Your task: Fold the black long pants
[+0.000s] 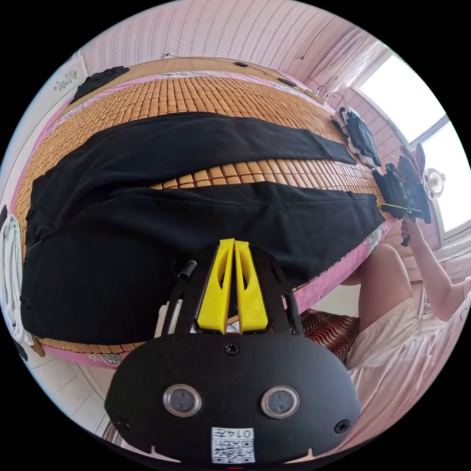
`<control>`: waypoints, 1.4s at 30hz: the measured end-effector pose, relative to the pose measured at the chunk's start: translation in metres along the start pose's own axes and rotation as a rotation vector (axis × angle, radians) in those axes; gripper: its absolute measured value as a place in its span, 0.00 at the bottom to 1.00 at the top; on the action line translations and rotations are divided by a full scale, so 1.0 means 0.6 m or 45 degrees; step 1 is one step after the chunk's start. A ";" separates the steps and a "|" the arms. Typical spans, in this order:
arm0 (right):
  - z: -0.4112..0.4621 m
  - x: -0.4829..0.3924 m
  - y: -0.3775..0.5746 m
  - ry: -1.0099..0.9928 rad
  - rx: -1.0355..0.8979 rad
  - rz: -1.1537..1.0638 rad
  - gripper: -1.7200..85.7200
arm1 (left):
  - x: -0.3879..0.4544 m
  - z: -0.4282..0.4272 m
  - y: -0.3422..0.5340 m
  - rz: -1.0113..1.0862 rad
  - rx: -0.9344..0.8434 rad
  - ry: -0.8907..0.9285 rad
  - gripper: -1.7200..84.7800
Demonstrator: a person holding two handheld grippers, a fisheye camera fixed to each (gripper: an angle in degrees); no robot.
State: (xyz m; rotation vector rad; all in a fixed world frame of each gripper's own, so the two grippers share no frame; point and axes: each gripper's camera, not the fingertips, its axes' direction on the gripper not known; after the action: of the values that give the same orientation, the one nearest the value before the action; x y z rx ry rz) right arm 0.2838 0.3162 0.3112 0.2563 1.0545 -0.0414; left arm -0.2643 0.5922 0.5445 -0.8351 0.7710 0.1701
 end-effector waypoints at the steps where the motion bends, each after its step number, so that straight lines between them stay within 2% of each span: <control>1: 0.002 0.001 0.002 0.007 0.000 -0.003 0.01 | 0.001 0.000 0.002 0.006 0.003 -0.001 0.01; 5: -0.008 0.015 -0.015 -0.076 -0.105 0.031 0.01 | -0.001 -0.005 0.001 -0.001 -0.017 0.014 0.01; 10: -0.073 -0.033 -0.086 -0.012 0.109 -0.136 0.02 | -0.014 -0.049 -0.027 0.027 0.129 -0.012 0.01; 13: -0.049 -0.055 -0.166 0.023 0.117 -0.142 0.02 | -0.044 -0.056 -0.073 0.009 0.167 -0.105 0.01; 16: -0.017 -0.069 -0.221 0.164 0.143 -0.080 0.02 | -0.084 -0.038 -0.116 -0.058 0.142 -0.201 0.01; 18: 0.031 -0.069 -0.244 0.233 -0.006 -0.087 0.01 | -0.108 -0.015 -0.131 -0.094 0.066 -0.253 0.01; 22: 0.033 -0.067 -0.238 0.253 0.053 -0.174 0.01 | -0.131 -0.013 -0.124 -0.116 0.049 -0.192 0.01; 25: 0.036 -0.066 -0.232 0.273 0.067 -0.186 0.01 | -0.136 -0.016 -0.115 -0.073 0.032 -0.229 0.01; 28: 0.021 -0.046 -0.226 0.184 0.064 -0.098 0.01 | -0.156 -0.027 -0.103 -0.124 0.063 -0.158 0.01; 31: -0.035 -0.047 -0.170 0.038 0.236 -0.142 0.01 | -0.156 -0.058 -0.073 -0.095 0.112 -0.135 0.01; 34: -0.052 -0.068 -0.098 -0.071 0.178 -0.269 0.01 | -0.126 -0.093 -0.015 0.028 0.158 -0.032 0.01; 39: 0.010 -0.078 -0.019 0.003 -0.046 -0.288 0.01 | -0.075 -0.085 0.090 0.147 0.044 0.064 0.01; 42: 0.018 -0.066 -0.009 0.030 0.012 -0.312 0.01 | -0.082 -0.067 0.120 0.095 0.015 0.035 0.01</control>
State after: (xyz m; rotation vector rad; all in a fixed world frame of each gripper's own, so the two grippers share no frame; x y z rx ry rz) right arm 0.2727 0.3051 0.3493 0.1351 1.1052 -0.2641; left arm -0.3526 0.6195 0.5173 -0.7998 0.8287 0.2205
